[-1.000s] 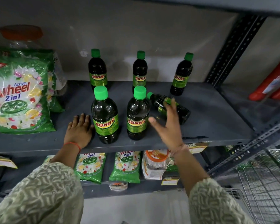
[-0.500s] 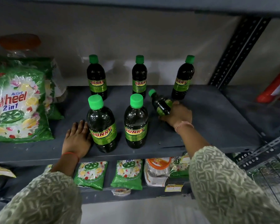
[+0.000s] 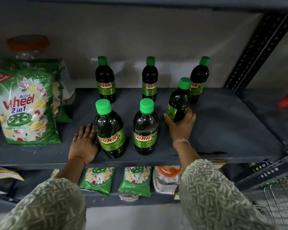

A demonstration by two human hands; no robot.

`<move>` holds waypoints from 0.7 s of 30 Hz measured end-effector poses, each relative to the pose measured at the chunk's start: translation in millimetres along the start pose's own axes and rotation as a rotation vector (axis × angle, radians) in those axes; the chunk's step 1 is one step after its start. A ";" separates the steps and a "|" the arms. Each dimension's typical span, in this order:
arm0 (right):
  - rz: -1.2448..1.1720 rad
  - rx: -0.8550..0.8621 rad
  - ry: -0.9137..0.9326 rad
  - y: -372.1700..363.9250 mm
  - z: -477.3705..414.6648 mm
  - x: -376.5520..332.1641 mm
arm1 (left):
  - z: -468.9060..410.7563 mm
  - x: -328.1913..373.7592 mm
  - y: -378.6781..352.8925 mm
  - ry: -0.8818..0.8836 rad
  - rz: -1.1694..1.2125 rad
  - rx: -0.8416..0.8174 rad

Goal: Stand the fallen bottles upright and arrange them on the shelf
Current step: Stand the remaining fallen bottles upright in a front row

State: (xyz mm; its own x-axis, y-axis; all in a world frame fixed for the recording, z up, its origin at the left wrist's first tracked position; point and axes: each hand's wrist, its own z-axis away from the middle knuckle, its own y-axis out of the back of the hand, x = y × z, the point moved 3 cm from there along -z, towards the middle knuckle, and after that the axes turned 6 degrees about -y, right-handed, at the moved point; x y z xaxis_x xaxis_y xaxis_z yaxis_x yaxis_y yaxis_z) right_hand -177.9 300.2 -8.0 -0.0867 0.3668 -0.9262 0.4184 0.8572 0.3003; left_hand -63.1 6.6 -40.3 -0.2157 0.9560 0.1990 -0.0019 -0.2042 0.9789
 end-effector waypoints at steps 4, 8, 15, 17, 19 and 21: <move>-0.093 -0.089 -0.034 0.8 1.8 2.2 | 0.1 0.2 0.1 0.002 -0.002 -0.001; 0.040 -0.083 -0.050 -0.6 0.8 5.2 | 0.4 0.0 0.7 0.003 0.007 0.004; -0.162 -0.391 -0.173 15.8 -10.1 24.5 | -1.0 0.2 0.6 0.001 0.031 0.011; -0.184 -0.399 -0.146 16.6 -8.5 24.6 | -0.3 0.1 0.5 0.003 0.035 0.014; -0.190 -0.348 -0.134 12.9 -6.1 20.3 | 0.0 -0.3 0.4 0.008 0.032 0.017; -0.020 -0.251 -0.103 9.3 -4.0 14.1 | -0.4 -0.5 -0.2 0.010 0.028 0.015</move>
State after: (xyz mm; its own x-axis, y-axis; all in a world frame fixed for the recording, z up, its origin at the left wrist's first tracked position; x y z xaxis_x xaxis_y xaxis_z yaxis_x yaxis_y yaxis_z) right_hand -178.8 314.7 -17.4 0.0054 0.3215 -0.9469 0.1797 0.9312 0.3172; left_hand -63.3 6.1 -40.6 -0.2252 0.9477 0.2261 0.0188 -0.2278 0.9735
